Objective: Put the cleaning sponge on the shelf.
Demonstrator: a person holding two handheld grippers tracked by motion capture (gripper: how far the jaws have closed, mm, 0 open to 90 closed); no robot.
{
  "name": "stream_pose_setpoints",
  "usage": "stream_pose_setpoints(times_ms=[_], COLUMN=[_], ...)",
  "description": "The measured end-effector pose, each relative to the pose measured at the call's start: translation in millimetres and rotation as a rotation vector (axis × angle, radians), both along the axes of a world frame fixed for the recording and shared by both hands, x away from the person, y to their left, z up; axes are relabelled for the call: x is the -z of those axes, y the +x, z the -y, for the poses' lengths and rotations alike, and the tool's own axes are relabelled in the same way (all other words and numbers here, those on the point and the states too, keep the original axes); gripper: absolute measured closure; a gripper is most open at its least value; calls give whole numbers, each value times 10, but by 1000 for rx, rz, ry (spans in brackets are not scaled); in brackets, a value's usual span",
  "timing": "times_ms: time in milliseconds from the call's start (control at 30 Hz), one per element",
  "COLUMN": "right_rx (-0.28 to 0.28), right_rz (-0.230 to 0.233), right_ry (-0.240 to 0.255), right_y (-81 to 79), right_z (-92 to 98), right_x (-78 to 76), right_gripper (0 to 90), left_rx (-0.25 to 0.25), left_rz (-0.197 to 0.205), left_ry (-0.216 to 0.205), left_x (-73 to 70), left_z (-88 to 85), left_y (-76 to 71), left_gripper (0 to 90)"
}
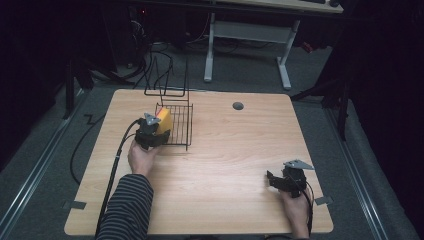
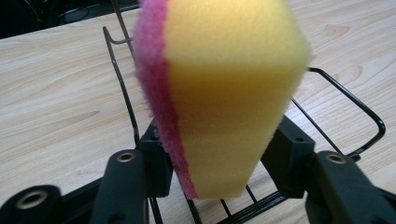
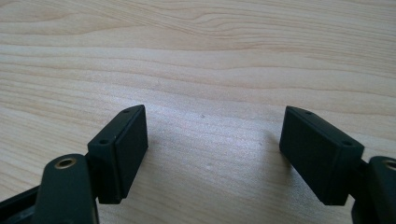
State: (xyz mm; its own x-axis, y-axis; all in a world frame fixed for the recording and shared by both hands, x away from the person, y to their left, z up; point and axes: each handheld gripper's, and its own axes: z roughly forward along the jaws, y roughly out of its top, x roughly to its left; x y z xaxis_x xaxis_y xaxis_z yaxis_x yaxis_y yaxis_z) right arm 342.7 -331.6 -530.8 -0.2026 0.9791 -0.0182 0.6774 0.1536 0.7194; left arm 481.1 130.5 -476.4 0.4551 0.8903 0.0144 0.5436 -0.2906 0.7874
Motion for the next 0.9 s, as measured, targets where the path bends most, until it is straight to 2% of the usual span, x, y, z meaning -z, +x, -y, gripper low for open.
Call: stream_pose_setpoints(times_ms=[233, 533, 900], right_rx=[0, 0, 0], right_rz=[0, 0, 0], right_ry=[0, 0, 0], right_y=[0, 0, 0], right_z=[0, 0, 0], right_x=[0, 0, 0], right_gripper=[237, 237, 237], left_rx=[-3, -1, 11], left_rz=[6, 17, 25], left_ry=[-6, 0, -36], left_x=[-40, -89, -155], left_z=[-19, -71, -201], left_y=[-32, -123, -316], left_gripper=[386, 335, 259])
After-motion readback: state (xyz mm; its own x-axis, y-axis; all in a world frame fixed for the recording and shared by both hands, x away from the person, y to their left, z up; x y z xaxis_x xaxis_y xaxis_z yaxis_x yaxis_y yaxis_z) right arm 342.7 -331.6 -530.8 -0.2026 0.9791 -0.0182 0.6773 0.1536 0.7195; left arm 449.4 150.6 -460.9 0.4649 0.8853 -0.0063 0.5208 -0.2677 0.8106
